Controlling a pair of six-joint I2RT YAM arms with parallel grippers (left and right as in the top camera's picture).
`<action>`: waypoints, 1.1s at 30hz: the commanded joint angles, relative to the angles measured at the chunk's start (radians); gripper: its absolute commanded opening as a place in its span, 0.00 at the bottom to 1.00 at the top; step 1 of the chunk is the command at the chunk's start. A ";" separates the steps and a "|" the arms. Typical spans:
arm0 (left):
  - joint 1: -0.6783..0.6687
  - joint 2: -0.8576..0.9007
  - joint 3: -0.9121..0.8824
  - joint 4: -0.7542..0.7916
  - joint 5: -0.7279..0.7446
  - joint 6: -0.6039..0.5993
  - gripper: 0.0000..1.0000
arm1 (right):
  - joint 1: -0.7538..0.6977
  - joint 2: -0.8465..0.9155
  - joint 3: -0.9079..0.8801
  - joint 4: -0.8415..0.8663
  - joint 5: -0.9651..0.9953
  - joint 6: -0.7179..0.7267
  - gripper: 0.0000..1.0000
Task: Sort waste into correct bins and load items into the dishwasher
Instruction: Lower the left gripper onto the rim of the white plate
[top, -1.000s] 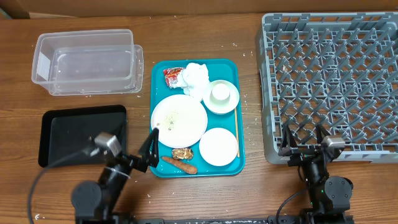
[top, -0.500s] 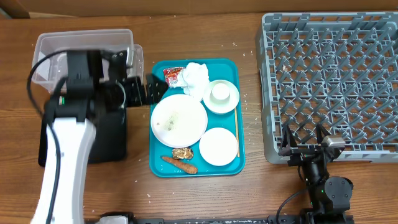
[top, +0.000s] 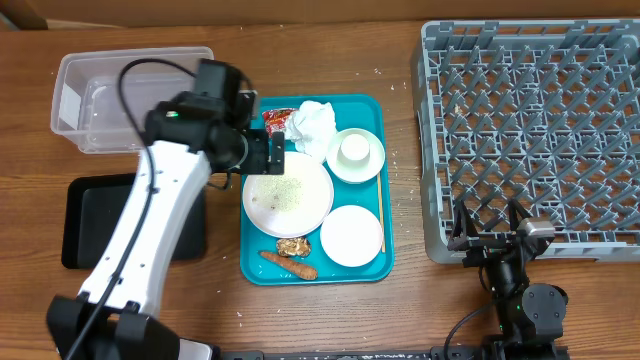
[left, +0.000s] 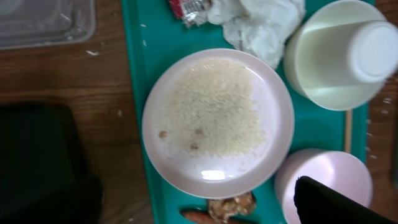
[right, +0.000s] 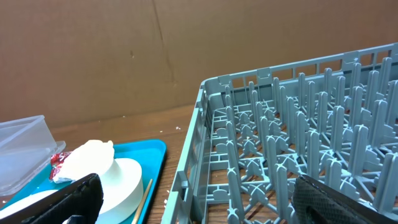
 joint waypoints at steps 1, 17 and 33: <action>-0.019 0.045 0.026 0.040 -0.224 -0.025 1.00 | 0.006 -0.010 -0.010 0.007 0.009 -0.007 1.00; -0.020 0.324 0.026 0.182 0.097 0.354 0.86 | 0.006 -0.010 -0.010 0.007 0.009 -0.007 1.00; -0.016 0.446 0.026 0.286 -0.038 0.531 0.88 | 0.006 -0.010 -0.010 0.007 0.009 -0.007 1.00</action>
